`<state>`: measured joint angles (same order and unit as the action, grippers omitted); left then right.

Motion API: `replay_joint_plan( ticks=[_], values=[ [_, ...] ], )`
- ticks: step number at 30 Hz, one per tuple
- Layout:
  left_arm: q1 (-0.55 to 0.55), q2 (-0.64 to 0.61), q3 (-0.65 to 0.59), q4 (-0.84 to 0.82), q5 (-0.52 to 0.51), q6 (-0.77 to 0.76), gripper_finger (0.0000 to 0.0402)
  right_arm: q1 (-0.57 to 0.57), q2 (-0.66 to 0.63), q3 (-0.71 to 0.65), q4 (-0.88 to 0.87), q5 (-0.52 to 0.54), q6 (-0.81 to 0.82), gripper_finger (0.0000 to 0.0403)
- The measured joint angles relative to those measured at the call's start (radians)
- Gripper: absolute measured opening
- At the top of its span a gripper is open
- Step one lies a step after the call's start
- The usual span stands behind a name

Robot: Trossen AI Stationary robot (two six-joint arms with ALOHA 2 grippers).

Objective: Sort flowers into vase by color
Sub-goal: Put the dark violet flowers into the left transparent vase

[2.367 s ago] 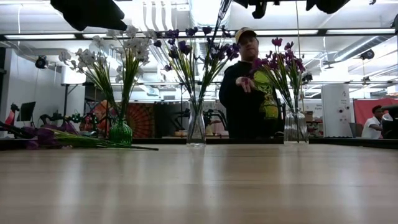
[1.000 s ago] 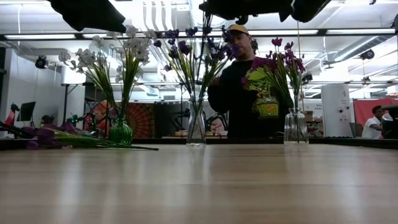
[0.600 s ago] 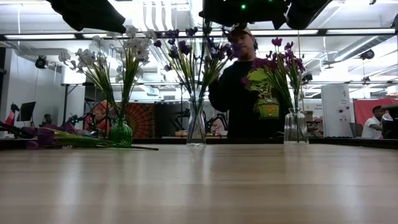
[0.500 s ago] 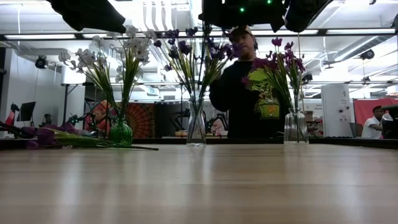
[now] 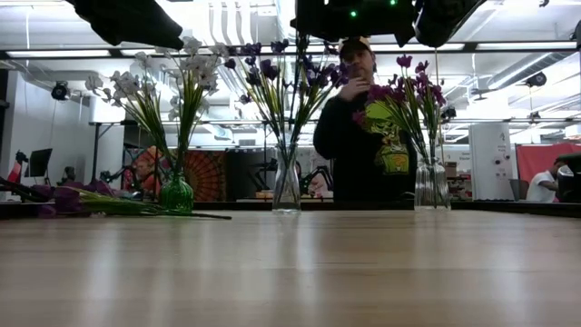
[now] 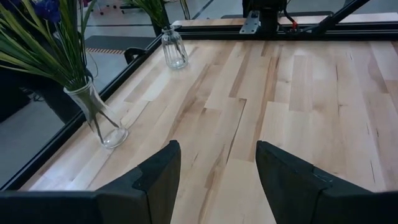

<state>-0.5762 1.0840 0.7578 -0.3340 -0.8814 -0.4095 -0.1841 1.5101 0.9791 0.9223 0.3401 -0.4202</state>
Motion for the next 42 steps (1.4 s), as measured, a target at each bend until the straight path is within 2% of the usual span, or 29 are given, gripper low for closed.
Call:
replay_joint_plan(
  ticks=[31, 42],
  values=[
    [0.0, 0.0, 0.0, -0.004, -0.002, 0.0, 0.0191, -0.01, -0.001, 0.0, 0.002, -0.002, 0.003, 0.0013],
    [0.0, 0.0, 0.0, -0.004, -0.003, 0.0, 0.0191, -0.029, -0.001, -0.001, 0.002, -0.007, 0.061, 0.0013]
  ],
)
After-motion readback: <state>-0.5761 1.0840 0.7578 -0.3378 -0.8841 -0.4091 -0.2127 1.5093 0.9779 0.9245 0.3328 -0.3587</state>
